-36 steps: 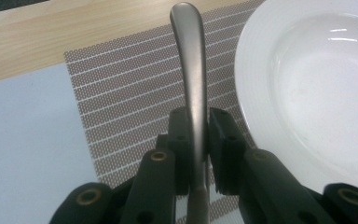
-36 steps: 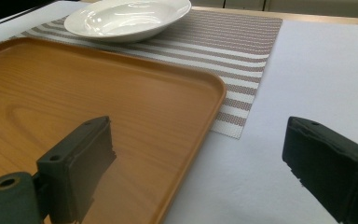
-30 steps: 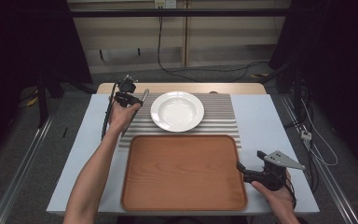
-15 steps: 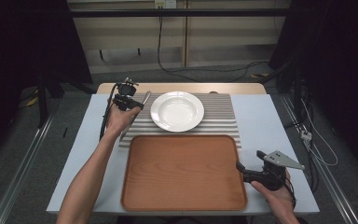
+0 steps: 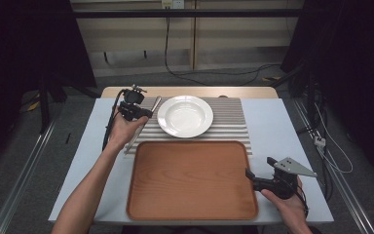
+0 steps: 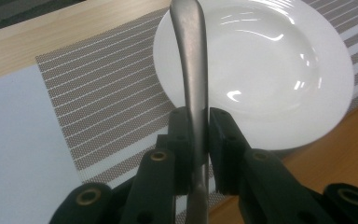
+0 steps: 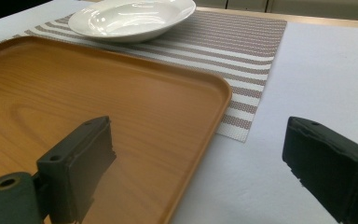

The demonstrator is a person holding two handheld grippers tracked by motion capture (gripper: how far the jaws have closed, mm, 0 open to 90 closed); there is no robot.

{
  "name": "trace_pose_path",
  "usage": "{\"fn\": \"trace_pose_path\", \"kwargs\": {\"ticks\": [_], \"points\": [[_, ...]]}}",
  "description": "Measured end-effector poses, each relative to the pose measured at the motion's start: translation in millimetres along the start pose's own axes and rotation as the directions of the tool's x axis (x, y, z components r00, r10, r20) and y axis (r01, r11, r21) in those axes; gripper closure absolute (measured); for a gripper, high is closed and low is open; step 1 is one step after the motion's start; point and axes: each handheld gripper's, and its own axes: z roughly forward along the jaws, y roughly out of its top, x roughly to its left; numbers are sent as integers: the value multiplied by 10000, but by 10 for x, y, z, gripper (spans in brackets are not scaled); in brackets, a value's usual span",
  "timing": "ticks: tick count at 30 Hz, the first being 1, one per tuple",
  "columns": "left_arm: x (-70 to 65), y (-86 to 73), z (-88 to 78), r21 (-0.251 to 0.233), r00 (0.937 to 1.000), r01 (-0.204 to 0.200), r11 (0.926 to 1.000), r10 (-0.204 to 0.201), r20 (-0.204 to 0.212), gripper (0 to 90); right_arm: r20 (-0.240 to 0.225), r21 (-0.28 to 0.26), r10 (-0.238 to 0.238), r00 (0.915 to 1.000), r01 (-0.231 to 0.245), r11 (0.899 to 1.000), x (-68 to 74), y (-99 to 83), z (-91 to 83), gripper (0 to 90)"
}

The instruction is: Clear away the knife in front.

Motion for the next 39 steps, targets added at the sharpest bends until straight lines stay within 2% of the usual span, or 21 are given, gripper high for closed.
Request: {"fn": "trace_pose_path", "kwargs": {"ticks": [3,6,7,8,13,15,17,19,24,29,33,35,36,39], "points": [[-50,-8,-62,-18,9998,-180,9998,180,109,800,-12,-15,-7,10000,7,10000,4,2,0,84],[-111,-31,-105,-117,9997,-116,9999,118,192,800,-21,1,-30,10000,30,10000,0,2,4,84],[-121,-42,-121,-46,9994,-249,9997,250,222,799,-17,4,-29,10000,29,10000,-1,2,5,84],[-145,-56,-126,-95,9996,-161,9998,163,213,800,-11,12,-23,10000,23,10000,-1,2,6,84],[-224,-116,-192,-81,9989,-358,9993,360,288,800,-31,10,-32,10000,32,10000,-3,0,3,84],[-269,-141,-216,-169,9988,-315,9994,321,361,800,-17,24,-30,10000,30,10000,-2,0,6,84],[-301,-165,-247,-114,9980,-503,9987,507,376,800,-31,33,-46,10000,46,10000,4,2,10,84],[-339,-194,-265,-140,9979,-471,9988,477,430,800,-44,24,-62,10000,62,10000,8,4,11,84],[-406,-275,-322,4,9958,-791,9969,790,454,799,-37,32,-61,10000,61,10000,7,4,12,84],[-470,-364,-372,99,9952,-765,9970,757,623,799,-38,29,-65,10000,65,10000,8,4,11,84],[-530,-453,-371,110,9958,-583,9982,574,712,800,-51,40,-93,9999,93,9999,13,4,12,84],[-549,-497,-377,198,9950,-718,9972,703,715,800,-47,45,-100,9999,100,9999,14,4,10,84],[-559,-520,-371,223,9947,-637,9977,617,825,800,-51,40,-97,9999,98,9999,14,4,11,84],[-608,-589,-358,394,9930,-727,9966,687,965,800,-44,41,-117,9999,117,9999,14,5,12,84]]}}
